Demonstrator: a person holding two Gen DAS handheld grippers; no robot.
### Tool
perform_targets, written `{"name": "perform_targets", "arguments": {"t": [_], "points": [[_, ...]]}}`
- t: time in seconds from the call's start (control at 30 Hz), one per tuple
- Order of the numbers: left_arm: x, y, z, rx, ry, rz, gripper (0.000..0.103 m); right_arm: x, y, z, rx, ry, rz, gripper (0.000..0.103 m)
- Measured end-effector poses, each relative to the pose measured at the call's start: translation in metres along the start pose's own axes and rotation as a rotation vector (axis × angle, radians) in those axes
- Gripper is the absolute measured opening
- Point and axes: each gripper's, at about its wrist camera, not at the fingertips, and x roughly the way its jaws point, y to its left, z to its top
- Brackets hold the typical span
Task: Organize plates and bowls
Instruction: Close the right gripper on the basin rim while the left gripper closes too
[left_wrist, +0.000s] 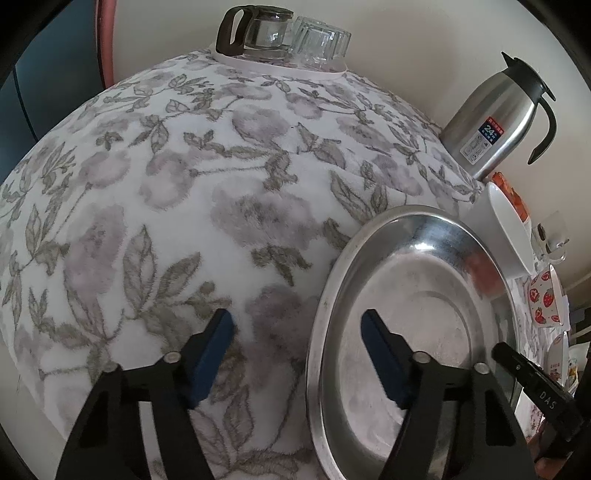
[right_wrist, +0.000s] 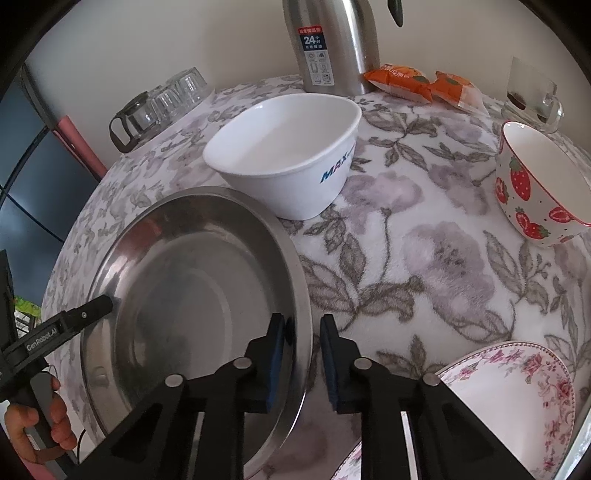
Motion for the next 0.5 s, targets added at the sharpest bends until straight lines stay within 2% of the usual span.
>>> {"name": "perform_targets", "arguments": {"t": [0.17, 0.33, 0.43, 0.5], "points": [[-0.0037, 0.0035, -0.0018, -0.019, -0.005, -0.008, 0.05, -0.0009, 0.002, -0.0009, -0.009, -0.001, 0.005, 0.015], [-0.0068, 0.0022, -0.0025, -0.026, -0.006, -0.012, 0.041, -0.0011, -0.0016, -0.0019, -0.002, 0.004, 0.023, 0.014], [-0.0087, 0.0006, -0.0033, -0.019, -0.004, -0.017, 0.041, -0.0008, -0.0024, -0.0024, 0.005, 0.007, 0.027, 0.014], [-0.008, 0.0003, -0.0035, -0.022, 0.001, -0.02, 0.037, -0.0007, -0.0024, -0.0027, 0.009, 0.008, 0.028, 0.014]]}}
